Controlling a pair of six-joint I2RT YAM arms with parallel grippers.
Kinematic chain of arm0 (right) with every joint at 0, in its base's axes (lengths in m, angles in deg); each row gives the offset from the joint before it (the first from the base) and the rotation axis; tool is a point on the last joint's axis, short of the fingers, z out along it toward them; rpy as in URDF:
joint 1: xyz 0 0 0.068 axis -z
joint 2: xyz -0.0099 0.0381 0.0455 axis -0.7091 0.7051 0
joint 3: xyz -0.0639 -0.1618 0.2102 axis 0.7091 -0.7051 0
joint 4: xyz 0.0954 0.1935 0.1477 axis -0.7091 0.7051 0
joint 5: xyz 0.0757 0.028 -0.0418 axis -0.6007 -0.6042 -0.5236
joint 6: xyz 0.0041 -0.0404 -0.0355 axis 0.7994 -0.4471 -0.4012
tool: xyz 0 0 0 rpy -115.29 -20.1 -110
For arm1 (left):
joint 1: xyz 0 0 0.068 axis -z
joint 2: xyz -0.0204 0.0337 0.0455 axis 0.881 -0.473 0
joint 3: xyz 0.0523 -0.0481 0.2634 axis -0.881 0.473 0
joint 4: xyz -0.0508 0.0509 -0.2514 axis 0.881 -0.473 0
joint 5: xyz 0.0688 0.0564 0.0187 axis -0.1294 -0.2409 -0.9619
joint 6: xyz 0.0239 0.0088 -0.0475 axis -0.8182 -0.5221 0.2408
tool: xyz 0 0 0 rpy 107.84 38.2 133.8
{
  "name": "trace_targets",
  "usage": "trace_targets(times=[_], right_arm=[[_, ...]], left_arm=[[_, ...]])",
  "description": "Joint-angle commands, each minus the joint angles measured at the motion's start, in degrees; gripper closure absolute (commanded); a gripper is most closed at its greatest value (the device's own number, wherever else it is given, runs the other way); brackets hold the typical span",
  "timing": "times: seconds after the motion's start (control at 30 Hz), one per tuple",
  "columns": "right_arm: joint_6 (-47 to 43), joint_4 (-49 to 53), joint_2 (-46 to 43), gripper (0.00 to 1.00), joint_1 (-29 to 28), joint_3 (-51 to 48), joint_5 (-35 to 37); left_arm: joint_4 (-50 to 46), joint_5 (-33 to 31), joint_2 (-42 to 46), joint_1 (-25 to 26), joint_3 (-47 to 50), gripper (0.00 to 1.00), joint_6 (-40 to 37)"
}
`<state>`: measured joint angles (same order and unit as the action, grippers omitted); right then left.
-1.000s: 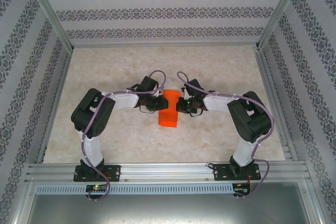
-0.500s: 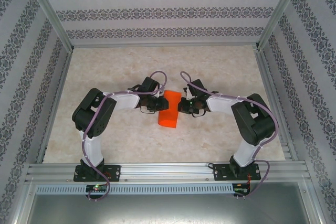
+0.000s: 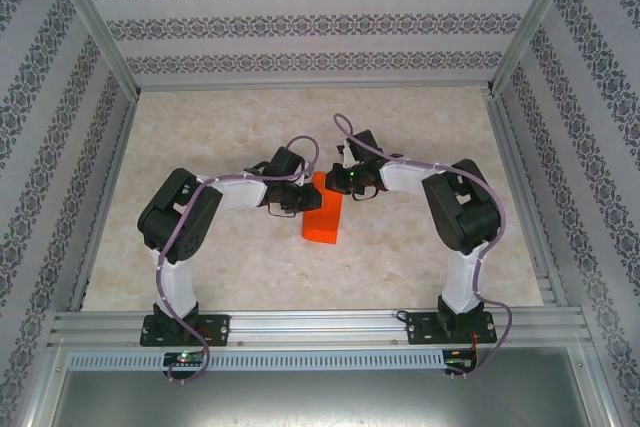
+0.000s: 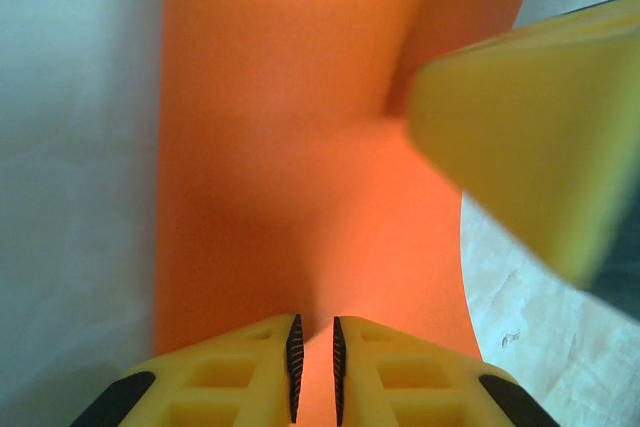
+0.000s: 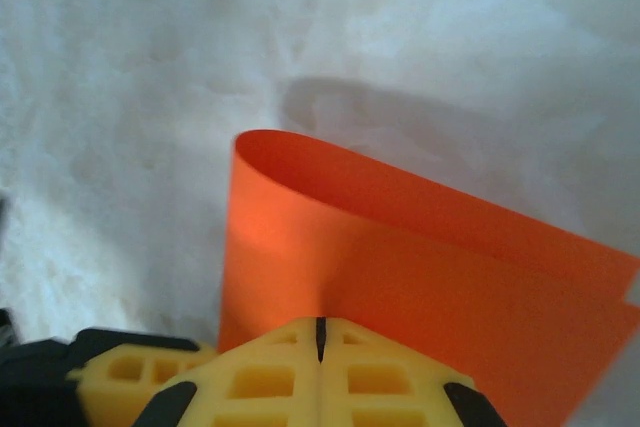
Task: Fold a paper plane with a square sheet of paper (fold left side to right side)
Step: Hold the square sheet of paper at the center of the table, then first fold the square sheet of paper in half at the center of the table.
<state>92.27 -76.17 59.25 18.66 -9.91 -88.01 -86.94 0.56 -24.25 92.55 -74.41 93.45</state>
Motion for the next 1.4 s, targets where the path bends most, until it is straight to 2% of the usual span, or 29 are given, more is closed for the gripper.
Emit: trace_targets(times=[0.0, 0.23, 0.57, 1.37], right_arm=[[1.1, 0.0, 2.9, 0.97, -0.3, 1.5, -0.2], [0.3, 5.7, 5.8, 0.97, 0.0, 2.7, 3.9], [-0.5, 8.7, 5.7, 0.97, 0.3, 2.7, 5.8], [-1.1, 9.6, 6.2, 0.97, 0.4, 3.6, 5.5]], left_arm=[[-3.0, -1.6, -1.6, 1.4, -0.1, 0.79, -0.8], [-3.5, -1.6, -0.2, 1.6, 0.6, 0.79, -2.1], [-1.5, 0.2, 3.8, 3.4, 6.4, 0.79, -4.1], [2.5, -1.0, 12.3, 13.1, 19.6, 0.79, 3.4]])
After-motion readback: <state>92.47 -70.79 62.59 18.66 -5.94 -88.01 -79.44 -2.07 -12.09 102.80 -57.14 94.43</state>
